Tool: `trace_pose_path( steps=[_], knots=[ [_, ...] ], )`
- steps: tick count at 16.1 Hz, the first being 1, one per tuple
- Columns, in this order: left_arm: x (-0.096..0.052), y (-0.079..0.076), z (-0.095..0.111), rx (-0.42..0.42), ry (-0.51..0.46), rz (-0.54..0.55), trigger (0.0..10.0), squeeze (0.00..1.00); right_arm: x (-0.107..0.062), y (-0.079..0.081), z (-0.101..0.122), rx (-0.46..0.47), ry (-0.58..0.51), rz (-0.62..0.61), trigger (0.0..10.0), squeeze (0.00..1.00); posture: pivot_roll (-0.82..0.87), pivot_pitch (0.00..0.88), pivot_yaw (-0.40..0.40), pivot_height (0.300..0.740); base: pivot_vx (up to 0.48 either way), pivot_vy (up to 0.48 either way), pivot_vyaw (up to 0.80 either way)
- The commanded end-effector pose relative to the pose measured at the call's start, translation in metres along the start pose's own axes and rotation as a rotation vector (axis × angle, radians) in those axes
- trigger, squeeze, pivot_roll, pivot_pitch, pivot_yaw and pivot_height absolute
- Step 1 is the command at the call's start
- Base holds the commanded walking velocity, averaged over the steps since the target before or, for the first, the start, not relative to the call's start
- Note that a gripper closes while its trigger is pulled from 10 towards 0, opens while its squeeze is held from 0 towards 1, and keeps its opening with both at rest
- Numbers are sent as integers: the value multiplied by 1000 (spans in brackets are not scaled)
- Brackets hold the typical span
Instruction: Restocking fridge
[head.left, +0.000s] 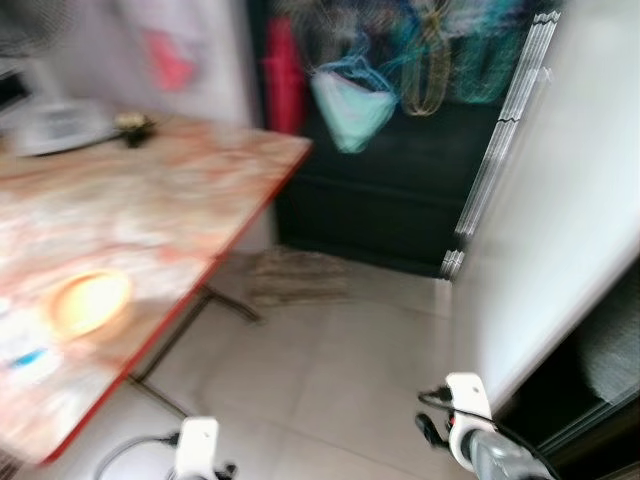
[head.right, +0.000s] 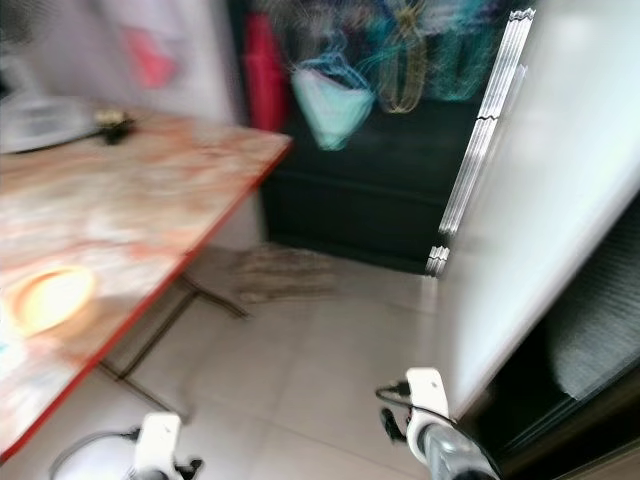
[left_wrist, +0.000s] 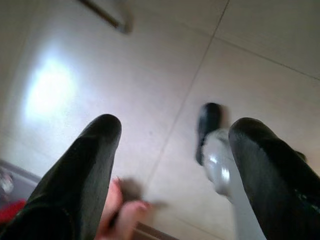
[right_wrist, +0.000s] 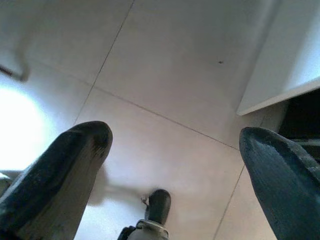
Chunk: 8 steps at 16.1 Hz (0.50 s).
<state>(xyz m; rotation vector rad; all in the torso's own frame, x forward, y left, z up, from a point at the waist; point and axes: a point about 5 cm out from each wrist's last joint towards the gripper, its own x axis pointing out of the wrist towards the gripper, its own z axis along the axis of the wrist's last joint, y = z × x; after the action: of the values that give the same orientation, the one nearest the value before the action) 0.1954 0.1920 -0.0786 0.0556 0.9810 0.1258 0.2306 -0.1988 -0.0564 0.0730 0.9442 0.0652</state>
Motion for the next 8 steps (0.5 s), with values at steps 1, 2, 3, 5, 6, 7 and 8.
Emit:
trace_pose_path(
  steps=[1, 2, 3, 5, 6, 7, 8],
  knots=[
    [0, 5, -1, 12, 7, 13, 10000, 0, 1, 4, 5, -11, -8, 7, 10000, 0, 18, 0, -37, 740, 0, 0, 800],
    [0, 6, -1, 13, 3, 17, 10000, 0, 1, 4, 4, -9, -8, 1, 10000, 0, 18, 0, -37, 740, 0, 0, 800],
    [0, 6, -1, 14, -2, 22, 10000, 0, 1, 4, 4, -6, -8, 0, 10000, 0, 17, 0, -35, 740, 0, 0, 800],
    [-1, 8, -1, 14, -22, 43, 10000, 0, 1, 4, 3, 6, -9, -8, 10000, 0, 13, 0, -32, 740, 0, 0, 800],
    [-1, 9, 0, 10, -38, 53, 10000, 0, 1, 4, 2, 9, -11, -11, 10000, 0, 12, 0, -29, 740, 0, 0, 800],
    [-1, 9, 1, 12, -51, 62, 10000, 0, 1, 5, 2, 14, -12, -14, 10000, 0, 10, 0, -26, 740, 0, 0, 800],
    [-1, 10, 1, 7, -67, 72, 10000, 0, 2, 5, 1, 20, -14, -17, 10000, 0, 3, 0, -15, 740, 0, 0, 800]
  ],
)
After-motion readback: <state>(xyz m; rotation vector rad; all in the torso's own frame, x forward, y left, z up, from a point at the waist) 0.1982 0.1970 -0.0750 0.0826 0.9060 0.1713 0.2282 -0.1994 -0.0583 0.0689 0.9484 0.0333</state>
